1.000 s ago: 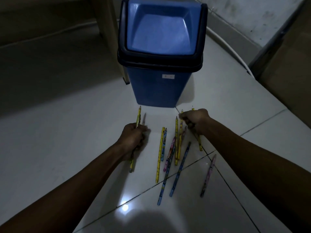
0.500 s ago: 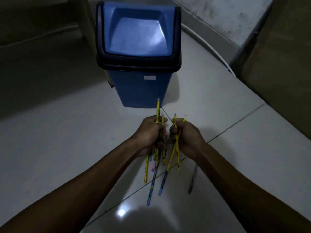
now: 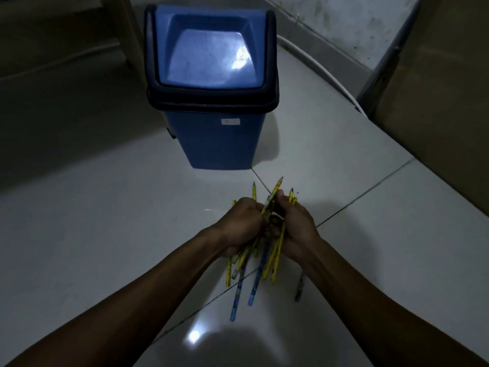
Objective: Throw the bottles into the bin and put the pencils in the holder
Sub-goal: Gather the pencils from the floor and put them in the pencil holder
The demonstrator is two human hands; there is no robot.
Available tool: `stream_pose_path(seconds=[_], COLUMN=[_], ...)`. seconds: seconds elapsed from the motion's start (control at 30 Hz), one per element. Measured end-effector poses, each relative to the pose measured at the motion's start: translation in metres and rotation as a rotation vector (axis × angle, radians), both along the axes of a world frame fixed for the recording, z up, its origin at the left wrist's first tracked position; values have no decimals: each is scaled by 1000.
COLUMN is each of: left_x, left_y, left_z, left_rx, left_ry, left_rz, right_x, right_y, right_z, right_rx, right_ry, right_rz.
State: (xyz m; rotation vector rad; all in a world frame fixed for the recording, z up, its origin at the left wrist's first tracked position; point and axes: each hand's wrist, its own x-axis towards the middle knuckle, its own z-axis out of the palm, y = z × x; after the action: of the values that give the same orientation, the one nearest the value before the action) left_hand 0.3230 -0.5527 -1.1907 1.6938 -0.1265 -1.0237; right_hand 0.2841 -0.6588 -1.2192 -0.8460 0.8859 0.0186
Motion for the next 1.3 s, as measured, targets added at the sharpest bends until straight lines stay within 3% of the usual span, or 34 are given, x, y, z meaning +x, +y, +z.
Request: stream_pose_path(seconds=[0.2,0.43,0.5,0.57,0.63,0.7,0.77,0.9,1.13,1.3], left_x=[-8,-19,-22,-23,-23,-24,-28,-38,-40,-36], left_y=[-12,-23,-24,-25,-26,-27,-28,-33,-36,-37], left_z=[6,7,5,-2,-4,-3,-6,-10,-17,-17], left_rx=[70,98,104,109,56,-16,-63,-103,-205,-270], left_ry=[38,-34,-97,-112,128,438,578,555,663,778], left_rz=[-25,-155,-82,121,317,381,392,500,644,773], right_x=[3,3,6,8,11,12,12,8,3,1], right_y=[7,-9,-22,-36,-43,-43,-38,-28,-14,-14], right_z=[-3,-5,-5,-2,2,9,13,16,24,35], right_rx=[21,-150,-127,-109,-83,-23,-18,-26,-84,-59], right_ry=[12,17,3,-34,-103,-195,-241,-239,-144,-197], right_rz=[-36,-128,-239,-331,-387,-409,-388,-342,-222,-266])
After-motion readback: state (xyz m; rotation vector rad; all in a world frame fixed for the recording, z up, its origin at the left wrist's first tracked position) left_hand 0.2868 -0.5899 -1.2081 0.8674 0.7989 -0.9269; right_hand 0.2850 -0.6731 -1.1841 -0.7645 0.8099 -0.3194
